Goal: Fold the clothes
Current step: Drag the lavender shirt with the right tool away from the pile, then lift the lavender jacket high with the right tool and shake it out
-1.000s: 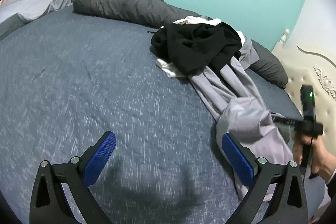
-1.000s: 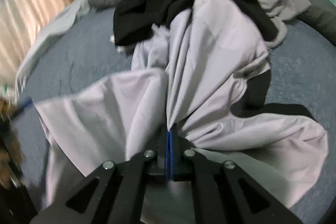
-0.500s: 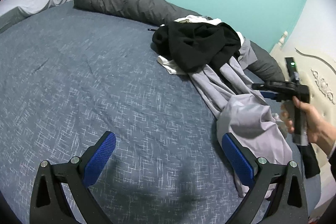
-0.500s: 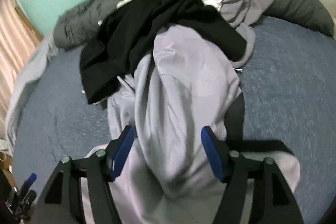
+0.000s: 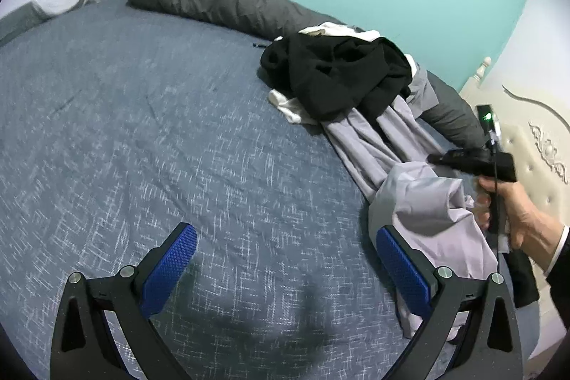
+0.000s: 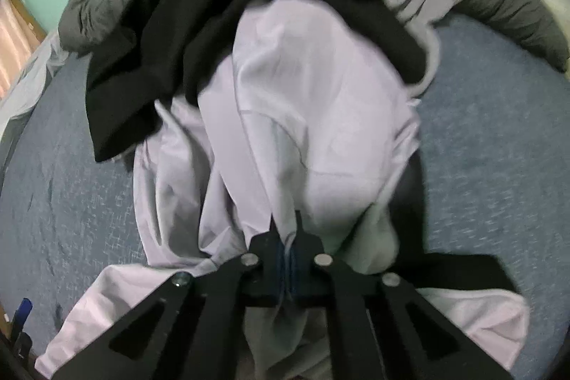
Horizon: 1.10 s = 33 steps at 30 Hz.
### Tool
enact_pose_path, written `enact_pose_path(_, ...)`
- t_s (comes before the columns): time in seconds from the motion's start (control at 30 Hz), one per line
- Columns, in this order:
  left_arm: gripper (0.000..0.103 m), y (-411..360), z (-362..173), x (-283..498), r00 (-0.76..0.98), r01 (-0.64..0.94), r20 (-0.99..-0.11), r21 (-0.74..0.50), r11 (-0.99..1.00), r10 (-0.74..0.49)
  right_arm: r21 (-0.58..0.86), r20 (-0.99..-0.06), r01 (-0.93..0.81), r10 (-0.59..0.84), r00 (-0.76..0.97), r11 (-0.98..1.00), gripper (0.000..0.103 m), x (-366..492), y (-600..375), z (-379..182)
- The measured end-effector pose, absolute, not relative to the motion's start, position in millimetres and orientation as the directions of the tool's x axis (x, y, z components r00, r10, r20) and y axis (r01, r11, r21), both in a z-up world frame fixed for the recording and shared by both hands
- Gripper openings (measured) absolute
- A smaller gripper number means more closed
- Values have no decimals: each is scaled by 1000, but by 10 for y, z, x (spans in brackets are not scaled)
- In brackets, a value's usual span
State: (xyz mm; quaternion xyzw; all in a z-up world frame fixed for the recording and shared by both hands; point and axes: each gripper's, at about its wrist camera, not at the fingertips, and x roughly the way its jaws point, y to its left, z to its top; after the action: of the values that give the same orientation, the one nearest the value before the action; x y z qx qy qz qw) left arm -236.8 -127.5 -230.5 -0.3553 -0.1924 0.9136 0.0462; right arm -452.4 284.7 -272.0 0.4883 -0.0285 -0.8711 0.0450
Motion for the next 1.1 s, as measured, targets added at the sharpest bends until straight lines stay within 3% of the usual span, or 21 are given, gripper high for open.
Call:
enact_pose_path(0.43, 103, -1276, -2173, -2318, -765, 32, -603, -388, -921, 227, -81, -613, -126, 149, -776, -989, 1, -4226, 3193, -1452)
enact_pose_path(1.1, 103, -1431, -2036, -2316, -787, 44, -567, -442, -896, 242, -213, -345, -228, 292, -892, -950, 1, -4110, 3117, 734)
